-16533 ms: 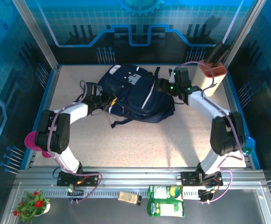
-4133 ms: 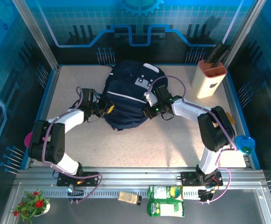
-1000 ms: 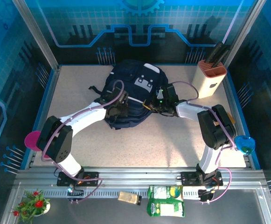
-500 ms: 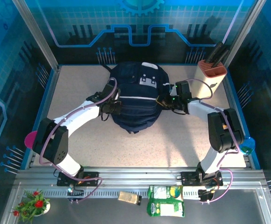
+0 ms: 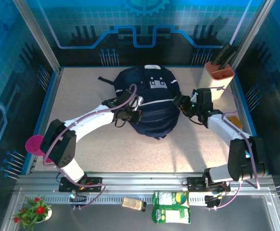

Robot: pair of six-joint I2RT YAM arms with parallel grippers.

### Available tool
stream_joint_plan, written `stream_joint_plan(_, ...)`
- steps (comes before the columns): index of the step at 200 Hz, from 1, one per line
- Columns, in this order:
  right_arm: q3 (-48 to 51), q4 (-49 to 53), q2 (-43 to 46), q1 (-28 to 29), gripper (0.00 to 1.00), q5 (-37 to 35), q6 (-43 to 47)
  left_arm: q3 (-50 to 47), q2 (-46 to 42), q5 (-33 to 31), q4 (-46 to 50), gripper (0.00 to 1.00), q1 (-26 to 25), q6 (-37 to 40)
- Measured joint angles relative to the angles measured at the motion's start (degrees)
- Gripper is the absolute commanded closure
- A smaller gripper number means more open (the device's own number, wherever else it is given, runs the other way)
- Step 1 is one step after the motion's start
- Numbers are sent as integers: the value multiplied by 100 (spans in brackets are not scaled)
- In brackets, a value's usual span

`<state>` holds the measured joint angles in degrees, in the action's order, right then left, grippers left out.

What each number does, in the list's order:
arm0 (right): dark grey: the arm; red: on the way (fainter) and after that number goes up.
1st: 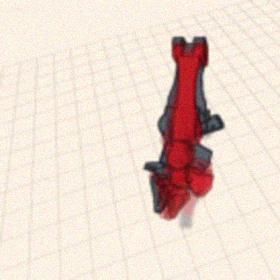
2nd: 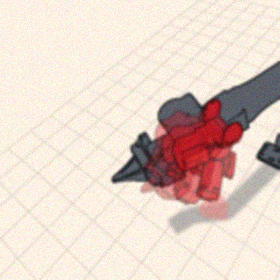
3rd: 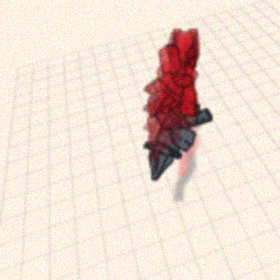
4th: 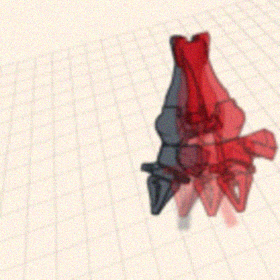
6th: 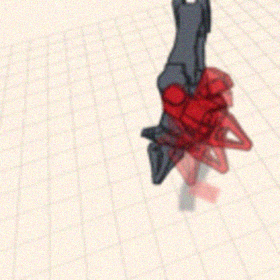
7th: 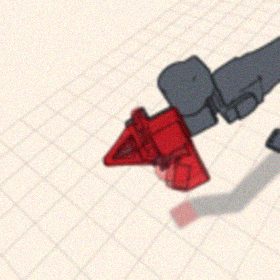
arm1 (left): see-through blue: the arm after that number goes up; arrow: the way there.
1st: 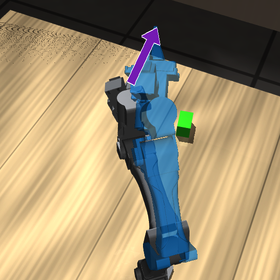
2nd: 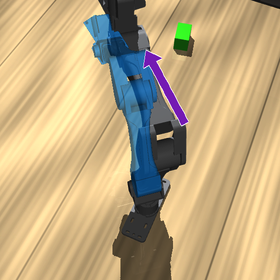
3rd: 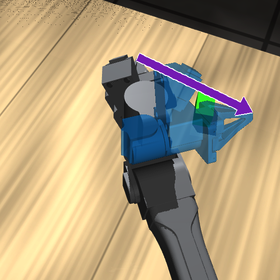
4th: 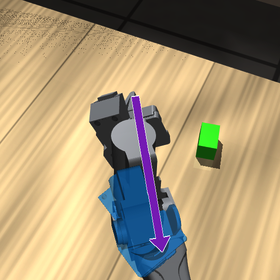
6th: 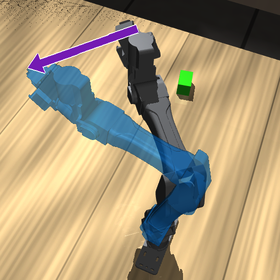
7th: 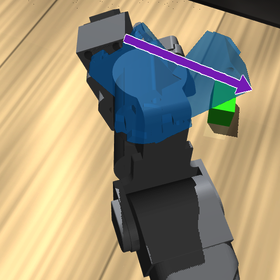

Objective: Pack the student bag
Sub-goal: Unzip the student bag at the top-center of the table.

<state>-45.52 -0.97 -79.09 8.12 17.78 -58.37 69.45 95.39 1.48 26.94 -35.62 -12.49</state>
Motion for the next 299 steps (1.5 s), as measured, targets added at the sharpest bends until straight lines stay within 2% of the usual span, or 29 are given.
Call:
stream_joint_plan(31, 501, -13, 411, 144, 49, -258, -546, 345, 332, 267, -17, 100, -387, 0)
stream_joint_plan(61, 671, -98, 442, 328, 51, -326, -892, 627, 623, 389, -9, 100, -566, 0)
stream_joint_plan(132, 455, -573, -271, 485, 58, -227, -1095, 741, 739, 417, 146, 100, -592, 66)
stream_joint_plan(162, 343, -592, -501, 511, 71, -236, -1123, 815, 754, 369, 278, 100, -592, 140)
stream_joint_plan(191, 210, -376, -564, 516, 83, -332, -905, 896, 782, 55, 560, 100, -590, 380)
stream_joint_plan(237, -9, -42, -564, 544, 87, -479, -573, 905, 782, -122, 752, 100, -319, 621)
stream_joint_plan(299, -291, 94, -881, 562, 87, -378, -234, 979, 855, 153, 623, 100, 256, 164)
